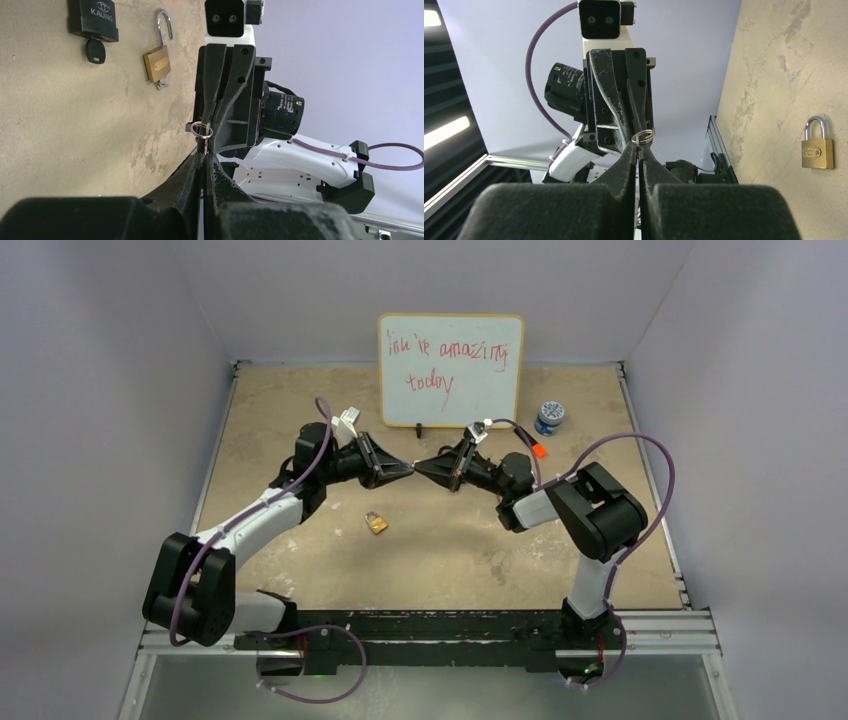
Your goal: Unlock with the key
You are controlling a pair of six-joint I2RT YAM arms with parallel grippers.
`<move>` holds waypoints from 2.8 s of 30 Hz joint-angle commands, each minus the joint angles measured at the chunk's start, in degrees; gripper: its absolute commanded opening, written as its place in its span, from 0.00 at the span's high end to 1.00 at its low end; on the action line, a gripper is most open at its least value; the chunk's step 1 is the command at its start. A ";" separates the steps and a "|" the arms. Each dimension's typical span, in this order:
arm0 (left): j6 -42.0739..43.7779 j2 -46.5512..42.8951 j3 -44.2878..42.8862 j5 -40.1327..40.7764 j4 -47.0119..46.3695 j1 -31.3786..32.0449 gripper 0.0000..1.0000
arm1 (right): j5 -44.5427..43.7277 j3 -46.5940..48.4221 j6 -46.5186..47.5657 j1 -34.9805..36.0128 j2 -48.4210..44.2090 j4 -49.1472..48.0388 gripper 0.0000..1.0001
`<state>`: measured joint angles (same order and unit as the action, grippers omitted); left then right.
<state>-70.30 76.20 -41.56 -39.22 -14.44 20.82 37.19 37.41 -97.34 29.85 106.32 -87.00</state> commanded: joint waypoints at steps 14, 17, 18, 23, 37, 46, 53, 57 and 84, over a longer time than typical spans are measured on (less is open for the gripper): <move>28.34 2.84 -19.00 13.01 41.67 0.54 1.00 | 2.34 -5.24 1.76 -4.34 -6.28 -9.10 0.43; 36.15 7.87 -25.89 18.86 58.38 0.60 1.00 | 2.97 -7.01 4.60 -6.17 -8.21 -4.74 0.40; 38.03 8.66 -27.00 19.92 60.60 0.62 1.00 | 3.31 -7.20 6.47 -6.50 -9.07 -2.32 0.40; 45.07 8.42 -29.15 18.30 62.59 0.71 1.00 | 3.32 -4.49 26.00 -6.72 -18.13 22.78 0.39; 65.69 3.33 -35.57 -1.45 61.34 3.05 1.00 | 7.25 15.33 73.34 -5.31 -37.96 80.13 0.28; 77.08 2.05 -37.49 -12.93 64.38 4.82 1.00 | 6.12 19.80 75.79 5.00 -34.13 81.24 0.28; 79.76 0.86 -36.98 -16.36 64.61 4.85 1.00 | 9.98 22.17 74.31 6.52 -30.54 78.97 0.57; 80.01 0.22 -36.35 -16.83 64.75 4.85 1.00 | 12.07 21.85 74.41 6.66 -30.72 78.33 0.63; 80.69 -0.18 -34.73 -16.77 65.13 5.89 1.00 | 15.82 20.54 71.27 7.20 -31.79 72.29 0.79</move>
<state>8.62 77.19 -76.16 -54.89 51.53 26.39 50.19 56.99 -26.76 36.51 76.42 -12.99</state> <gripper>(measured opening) 0.017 0.219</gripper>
